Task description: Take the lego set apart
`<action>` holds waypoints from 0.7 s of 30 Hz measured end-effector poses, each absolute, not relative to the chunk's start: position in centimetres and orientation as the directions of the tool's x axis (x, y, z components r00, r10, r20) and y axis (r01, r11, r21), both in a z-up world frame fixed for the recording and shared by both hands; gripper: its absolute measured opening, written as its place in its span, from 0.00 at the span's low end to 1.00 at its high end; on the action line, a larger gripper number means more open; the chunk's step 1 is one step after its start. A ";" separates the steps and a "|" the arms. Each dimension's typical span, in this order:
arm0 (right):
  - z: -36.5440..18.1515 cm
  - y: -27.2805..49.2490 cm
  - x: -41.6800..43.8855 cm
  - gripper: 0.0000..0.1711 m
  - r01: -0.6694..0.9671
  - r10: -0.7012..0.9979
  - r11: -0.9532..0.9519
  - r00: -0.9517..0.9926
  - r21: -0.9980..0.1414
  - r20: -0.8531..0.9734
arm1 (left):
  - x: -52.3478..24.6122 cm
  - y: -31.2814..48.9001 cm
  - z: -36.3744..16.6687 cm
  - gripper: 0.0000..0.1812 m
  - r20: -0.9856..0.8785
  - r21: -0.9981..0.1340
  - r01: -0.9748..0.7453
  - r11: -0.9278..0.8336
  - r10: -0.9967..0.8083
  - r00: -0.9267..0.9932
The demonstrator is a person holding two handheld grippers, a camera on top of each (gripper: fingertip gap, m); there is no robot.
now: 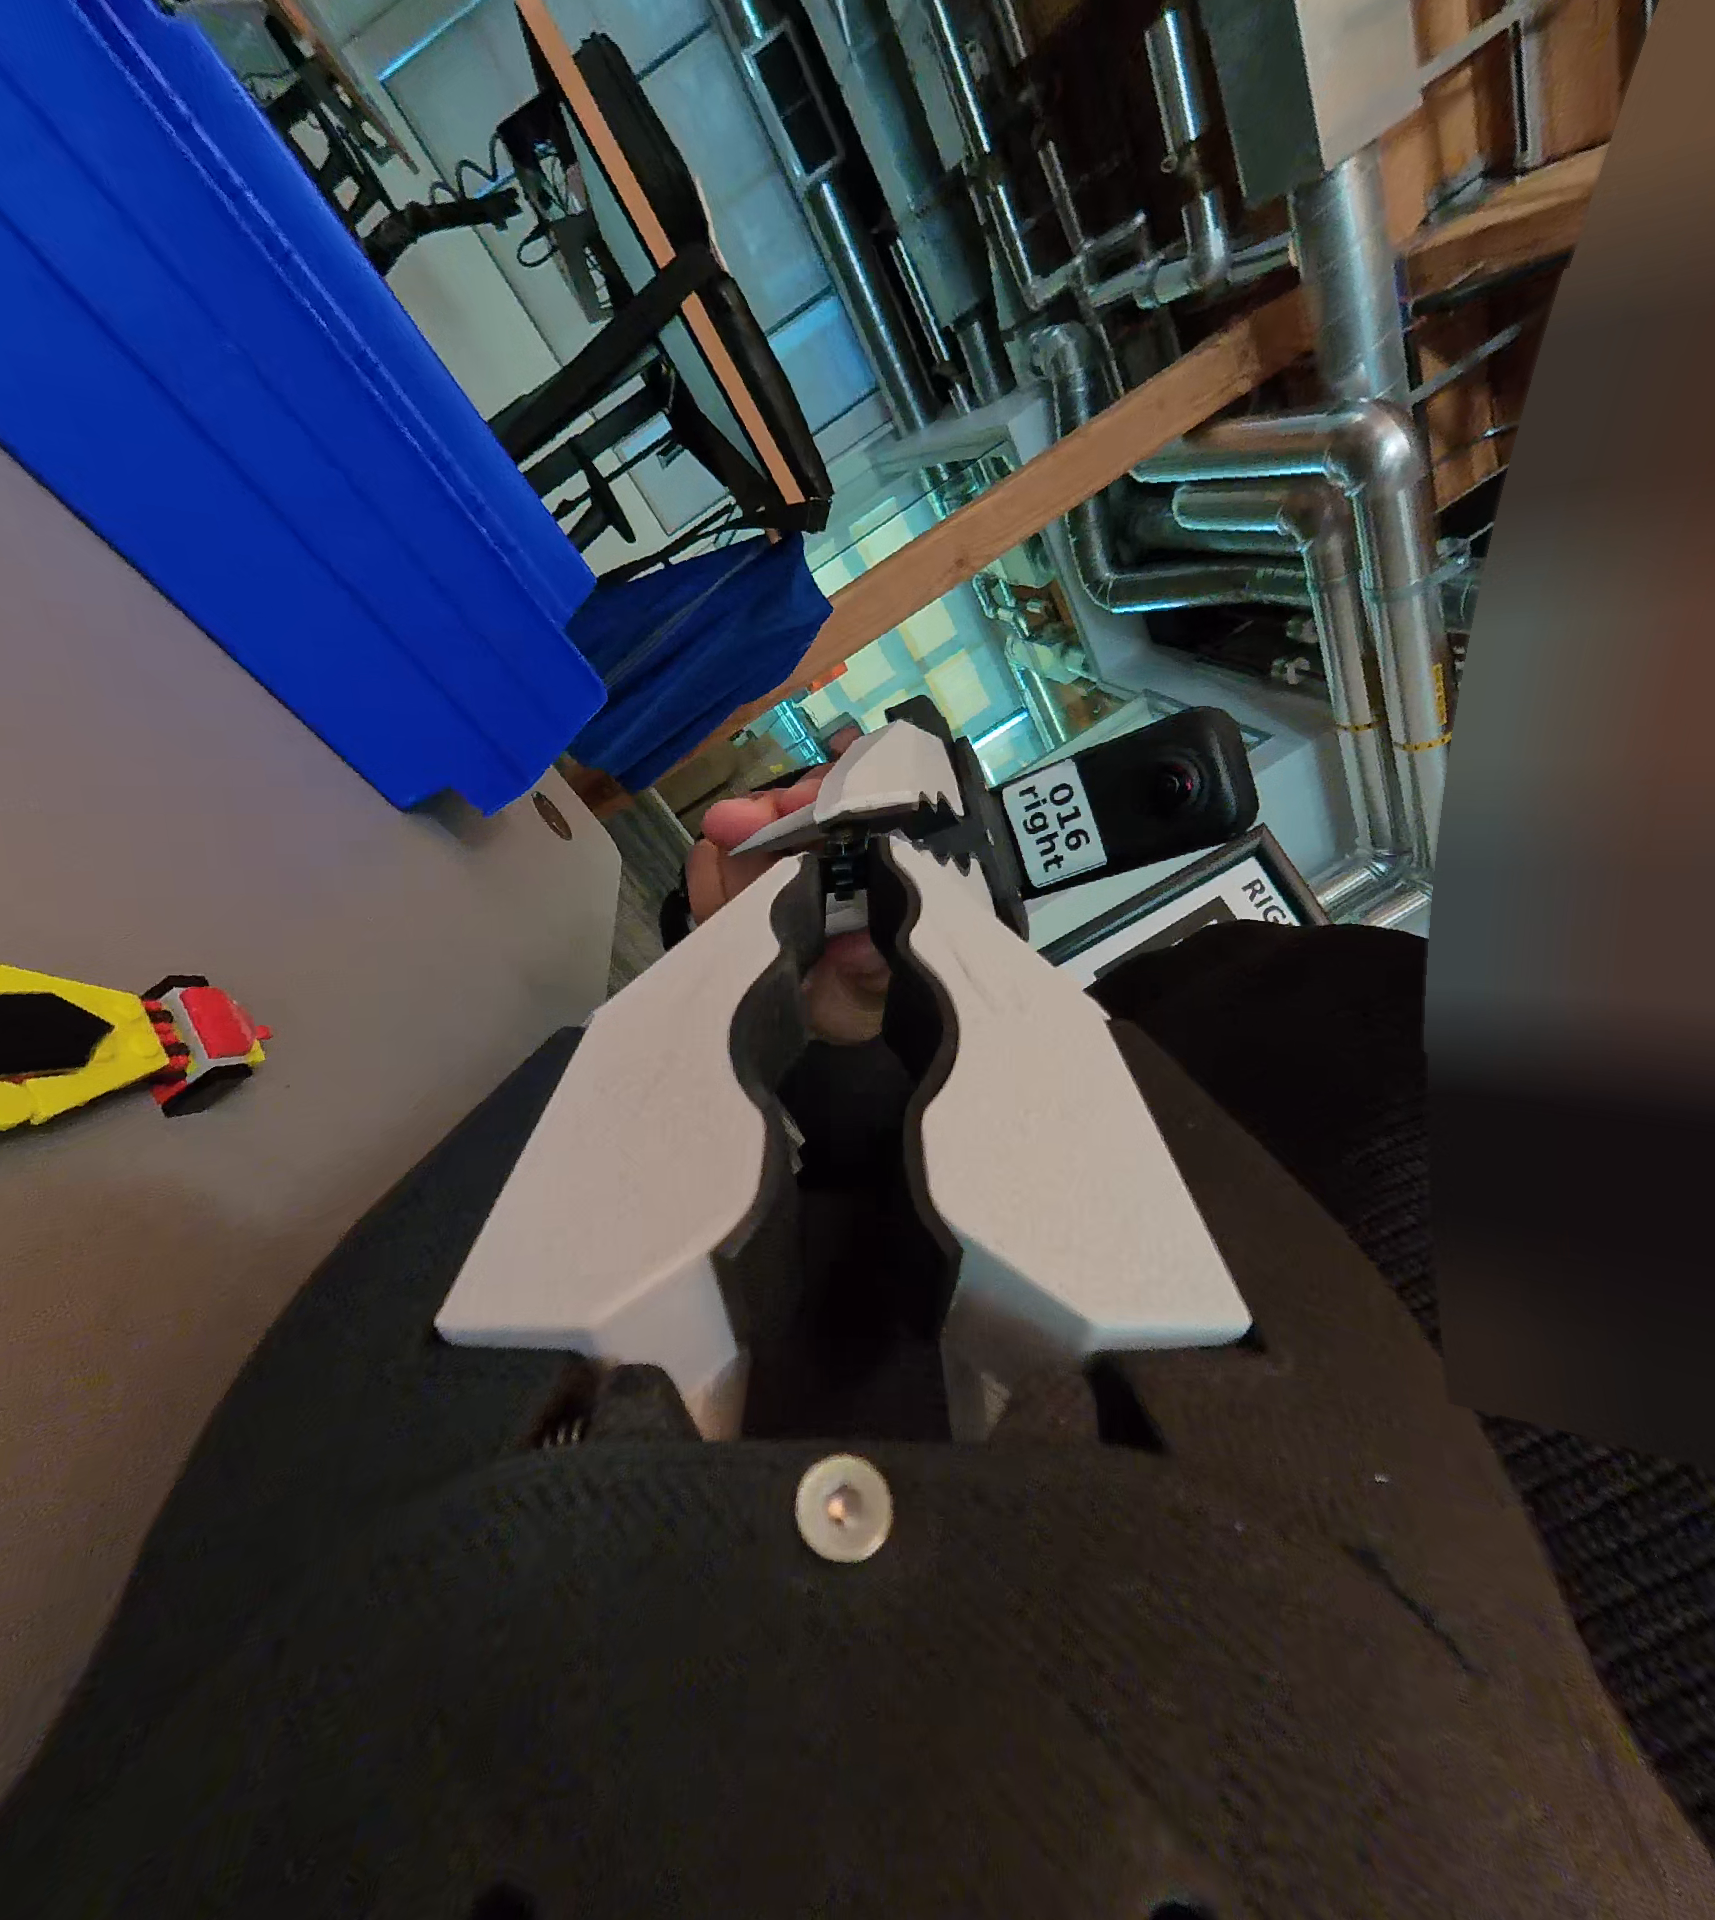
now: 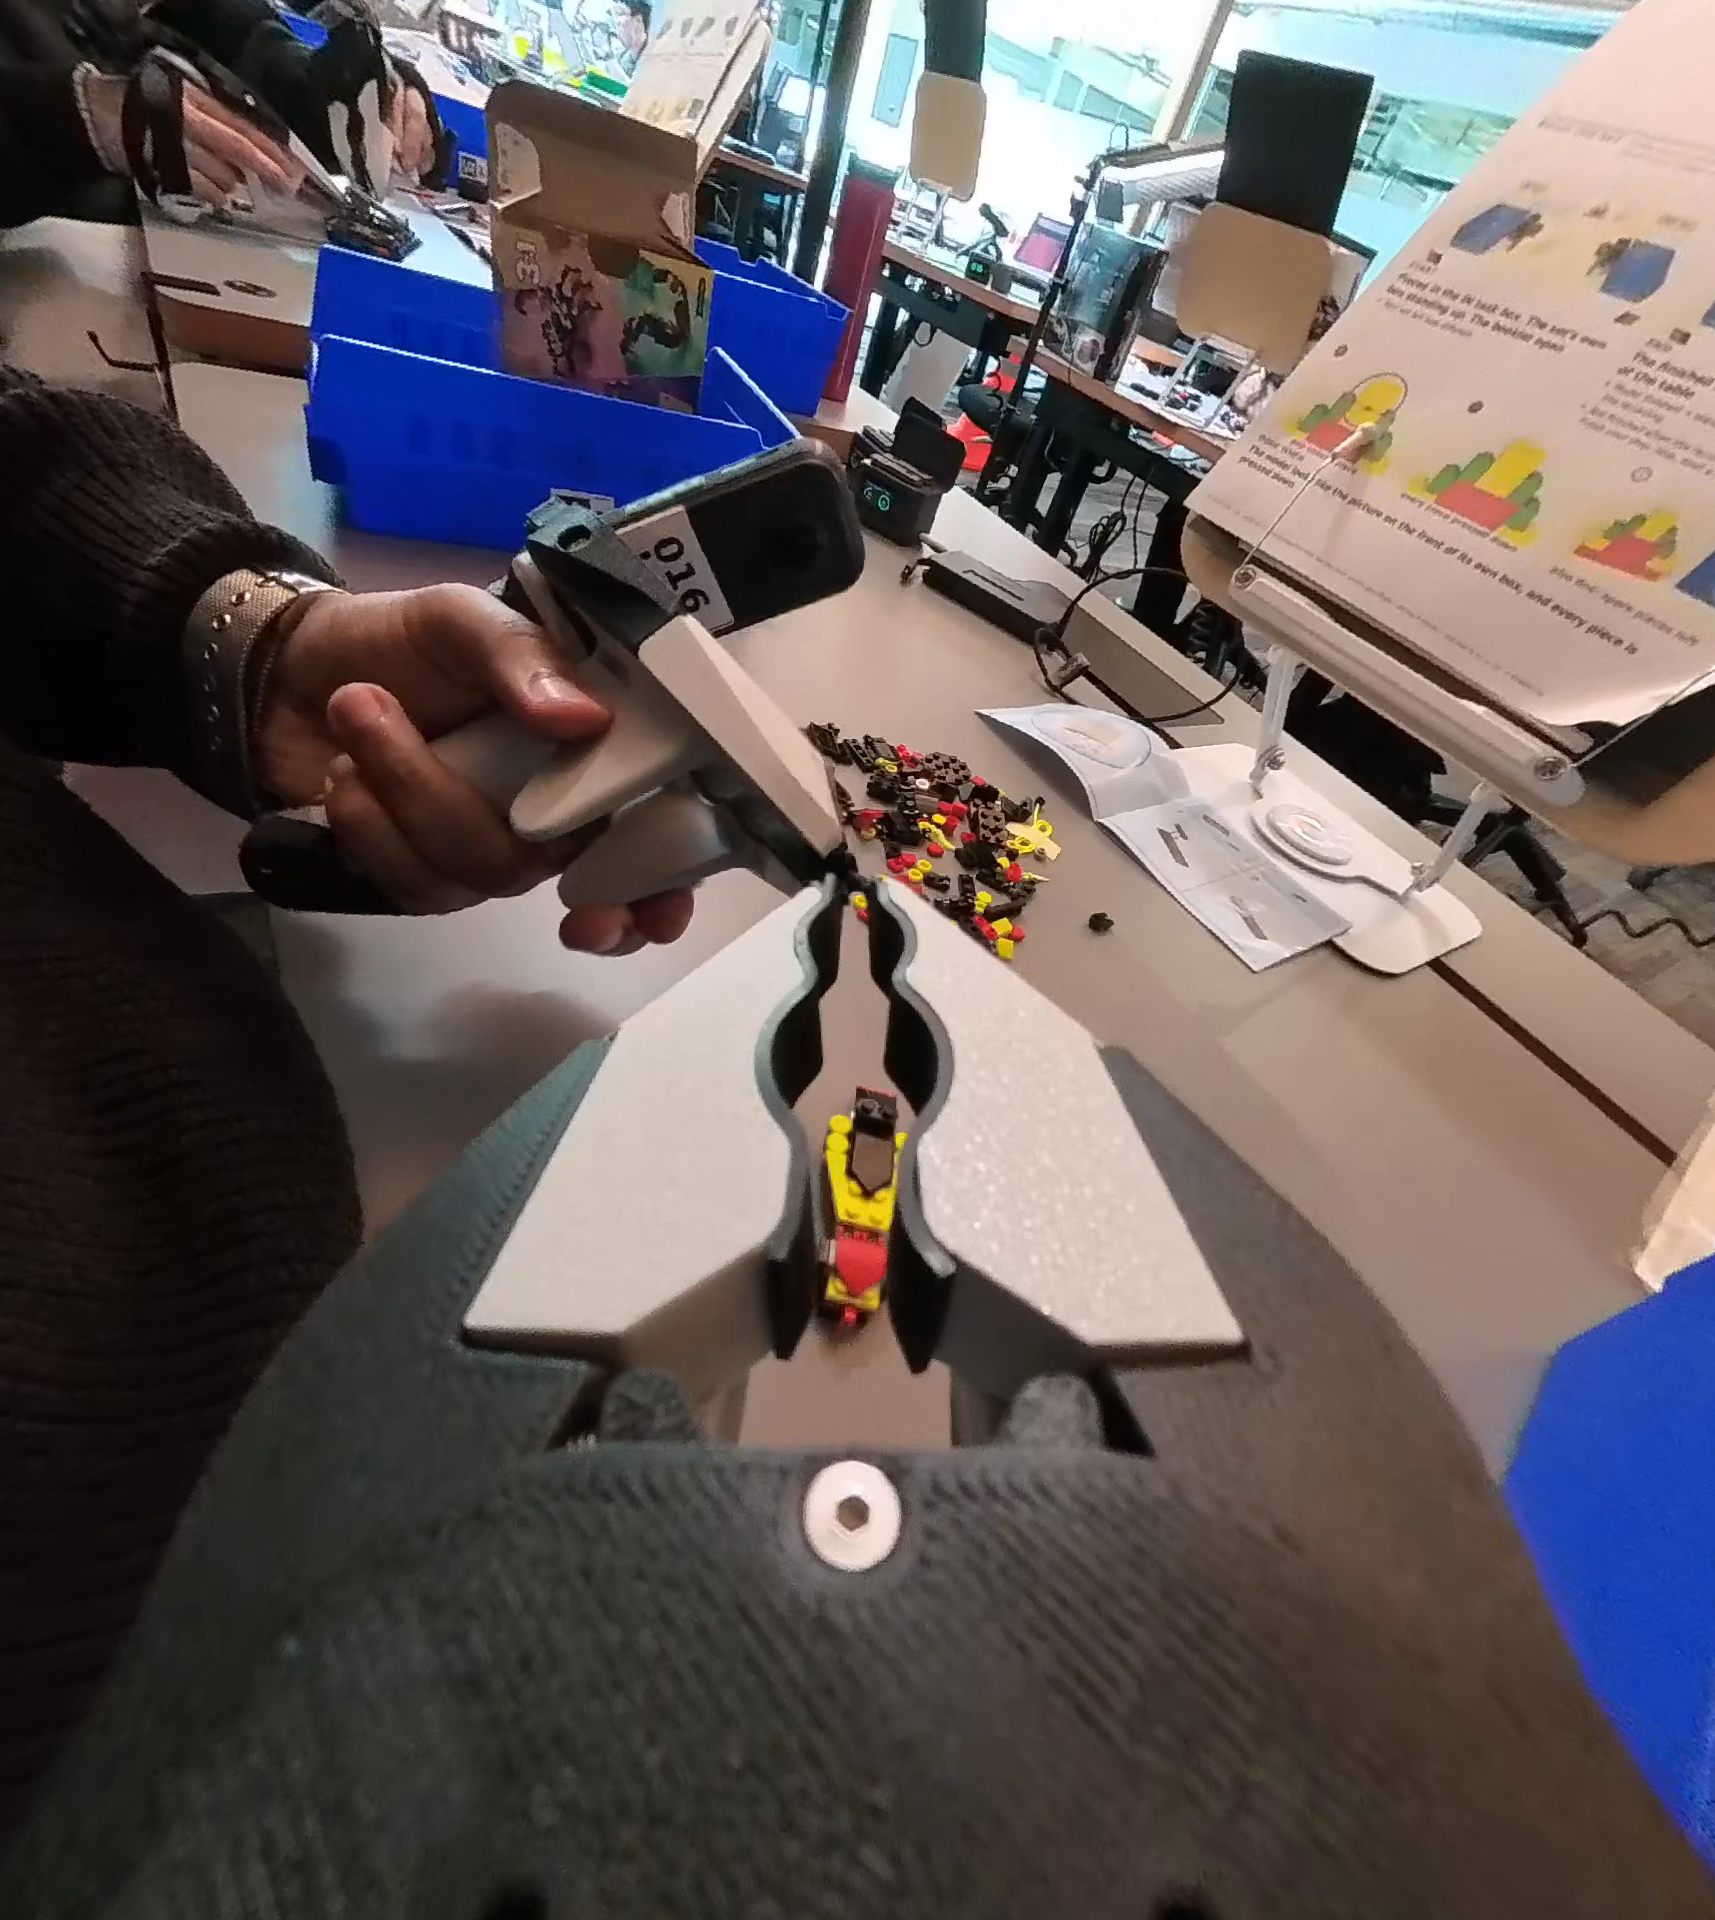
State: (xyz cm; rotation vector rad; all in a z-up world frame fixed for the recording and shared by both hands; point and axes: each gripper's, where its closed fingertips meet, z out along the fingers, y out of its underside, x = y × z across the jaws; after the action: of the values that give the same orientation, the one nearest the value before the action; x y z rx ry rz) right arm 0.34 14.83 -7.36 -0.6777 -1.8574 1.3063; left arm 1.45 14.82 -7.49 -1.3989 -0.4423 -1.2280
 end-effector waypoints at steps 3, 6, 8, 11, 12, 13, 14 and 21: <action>-7.4 14.9 0.2 0.02 0.019 0.784 0.331 -0.562 -0.944 0.263 | 1.4 14.8 -7.6 0.06 0.845 -0.492 0.829 -0.266 -0.376 0.381; -7.4 15.1 0.1 0.02 0.037 0.799 0.306 -0.553 -0.951 0.236 | 1.4 14.9 -7.6 0.06 0.842 -0.501 0.825 -0.262 -0.370 0.393; -7.4 15.1 0.0 0.02 0.042 0.806 0.300 -0.546 -0.953 0.230 | 1.4 14.9 -7.6 0.06 0.841 -0.501 0.825 -0.261 -0.372 0.393; -7.0 17.9 -1.1 0.00 0.055 0.874 0.284 -0.426 -0.957 0.235 | 4.7 14.8 -8.4 0.06 0.803 -0.581 0.727 -0.366 -0.406 0.437; -6.8 19.4 -1.4 0.00 0.073 0.890 0.251 -0.408 -0.965 0.201 | 6.4 15.1 -8.5 0.06 0.774 -0.624 0.688 -0.369 -0.414 0.480; -6.5 19.9 -1.3 0.00 0.078 0.893 0.214 -0.420 -0.974 0.162 | 7.1 15.2 -7.8 0.06 0.776 -0.617 0.701 -0.359 -0.431 0.462; -6.5 19.5 -1.0 0.00 0.063 0.881 0.220 -0.442 -0.973 0.170 | 6.7 15.3 -7.5 0.06 0.779 -0.610 0.710 -0.351 -0.429 0.457; -6.6 16.2 0.3 0.00 -0.033 0.771 0.208 -0.610 -0.978 0.185 | 1.2 14.8 -7.8 0.05 0.797 -0.583 0.769 -0.261 -0.370 0.478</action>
State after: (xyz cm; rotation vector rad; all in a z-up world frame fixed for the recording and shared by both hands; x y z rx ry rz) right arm 0.33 16.19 -6.59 -0.6890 -1.7919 1.4753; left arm 1.22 14.81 -7.83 -1.4651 -0.3707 -1.1316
